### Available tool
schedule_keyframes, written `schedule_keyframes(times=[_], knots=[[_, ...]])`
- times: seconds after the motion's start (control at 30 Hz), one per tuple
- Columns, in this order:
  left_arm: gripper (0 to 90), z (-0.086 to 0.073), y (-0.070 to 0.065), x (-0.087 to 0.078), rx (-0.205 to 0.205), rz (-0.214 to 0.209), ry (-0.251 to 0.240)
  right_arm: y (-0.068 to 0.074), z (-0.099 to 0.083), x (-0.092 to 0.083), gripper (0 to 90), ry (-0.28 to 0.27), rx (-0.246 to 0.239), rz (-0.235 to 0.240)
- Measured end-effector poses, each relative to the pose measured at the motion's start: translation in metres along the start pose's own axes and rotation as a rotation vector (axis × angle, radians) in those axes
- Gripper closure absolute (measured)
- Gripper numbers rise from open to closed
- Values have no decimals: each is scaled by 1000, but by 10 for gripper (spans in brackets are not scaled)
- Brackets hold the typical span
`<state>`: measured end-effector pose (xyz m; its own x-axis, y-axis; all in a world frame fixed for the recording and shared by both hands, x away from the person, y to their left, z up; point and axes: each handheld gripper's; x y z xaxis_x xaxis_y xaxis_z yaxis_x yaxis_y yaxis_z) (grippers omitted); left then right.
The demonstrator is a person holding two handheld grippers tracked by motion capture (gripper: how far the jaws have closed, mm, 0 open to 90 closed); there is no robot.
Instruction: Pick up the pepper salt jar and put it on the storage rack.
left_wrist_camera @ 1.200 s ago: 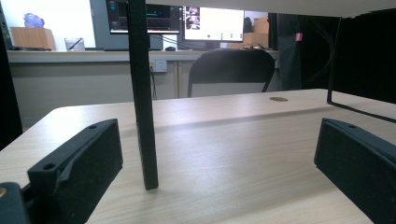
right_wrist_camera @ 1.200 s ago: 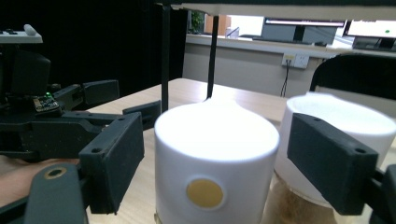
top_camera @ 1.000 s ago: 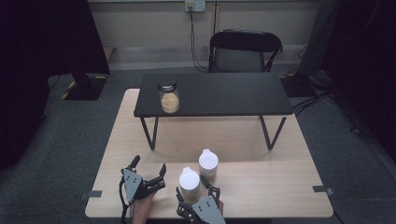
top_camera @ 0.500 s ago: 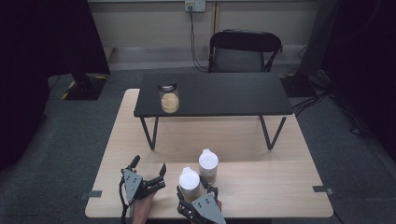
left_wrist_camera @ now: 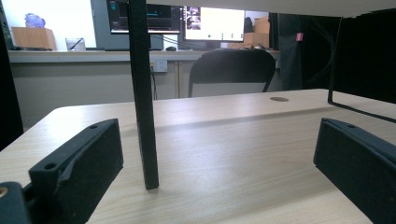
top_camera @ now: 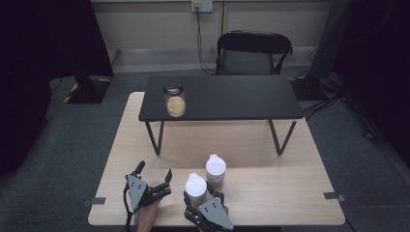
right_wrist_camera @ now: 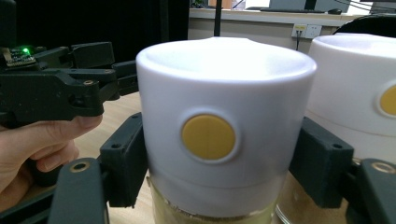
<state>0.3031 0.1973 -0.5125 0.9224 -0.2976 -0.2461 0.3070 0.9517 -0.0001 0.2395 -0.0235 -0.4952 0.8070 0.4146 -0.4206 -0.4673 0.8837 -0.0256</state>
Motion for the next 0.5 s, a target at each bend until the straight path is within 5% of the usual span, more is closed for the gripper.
schedule_keyframes(times=[0.5], knots=[[8,0,0,0,0,0,0,-1,1,0,301,11,1,21]])
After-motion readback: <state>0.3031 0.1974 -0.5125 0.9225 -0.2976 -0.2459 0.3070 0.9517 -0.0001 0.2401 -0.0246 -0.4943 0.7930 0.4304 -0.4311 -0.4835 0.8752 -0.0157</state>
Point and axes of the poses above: each handheld gripper's, and its own axes: x roughly forward along the jaws, z roughly out of its top, y roughly to its left, and after that the axes turned 15 degrees about y, right-handed
